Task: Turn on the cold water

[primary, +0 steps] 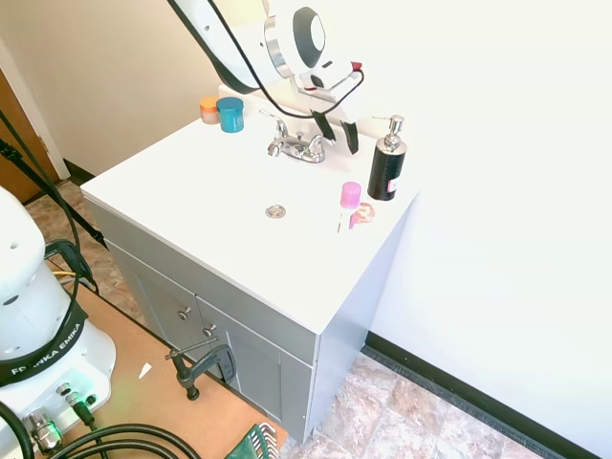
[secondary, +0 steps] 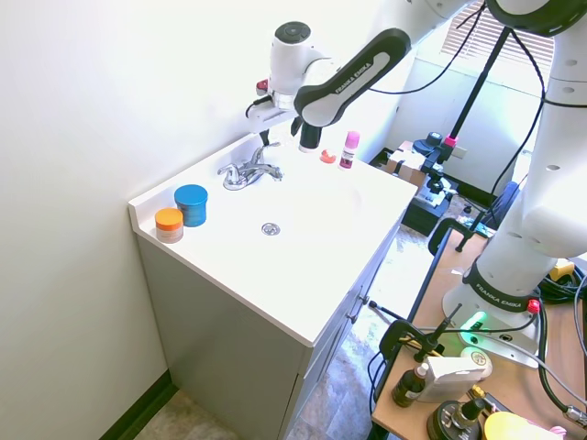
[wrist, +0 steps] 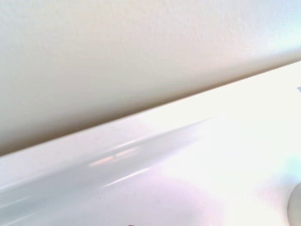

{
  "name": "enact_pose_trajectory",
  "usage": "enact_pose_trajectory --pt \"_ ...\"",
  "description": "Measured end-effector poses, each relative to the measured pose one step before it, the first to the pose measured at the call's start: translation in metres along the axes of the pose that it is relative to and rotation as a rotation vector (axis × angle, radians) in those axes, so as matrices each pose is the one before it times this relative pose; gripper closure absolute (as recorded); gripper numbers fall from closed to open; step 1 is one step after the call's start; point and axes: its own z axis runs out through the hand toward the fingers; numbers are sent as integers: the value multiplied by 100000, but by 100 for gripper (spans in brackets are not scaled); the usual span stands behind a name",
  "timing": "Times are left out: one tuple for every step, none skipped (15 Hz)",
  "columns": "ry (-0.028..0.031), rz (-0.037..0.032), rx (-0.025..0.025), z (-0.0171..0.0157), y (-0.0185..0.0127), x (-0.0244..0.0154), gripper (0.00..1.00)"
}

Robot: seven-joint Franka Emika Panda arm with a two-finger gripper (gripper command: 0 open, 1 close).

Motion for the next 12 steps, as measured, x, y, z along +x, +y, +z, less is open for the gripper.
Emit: enact_pose_trajectory --pt "-2528 -1036 -1811 -194 53 -132 0" --pt "-2590 -1120 -1801 -196 65 -184 0" --pt "-2230 -892 -1352 -145 54 -195 0" --pt "-1568 -421 -844 -128 72 -65 0" --pt "-691 -66 -358 -46 96 86 0" --pt "59 101 -146 -7 43 53 0" --pt "420 -11 -125 -59 24 45 0" --pt "334 14 40 -148 70 66 0" --pt "42 -690 124 -270 290 74 0" --pt "-255 -2055 116 -366 548 51 0" --pt "-911 -2637 352 -535 764 -108 0" --pt "-1426 -2361 730 -696 854 -257 0"
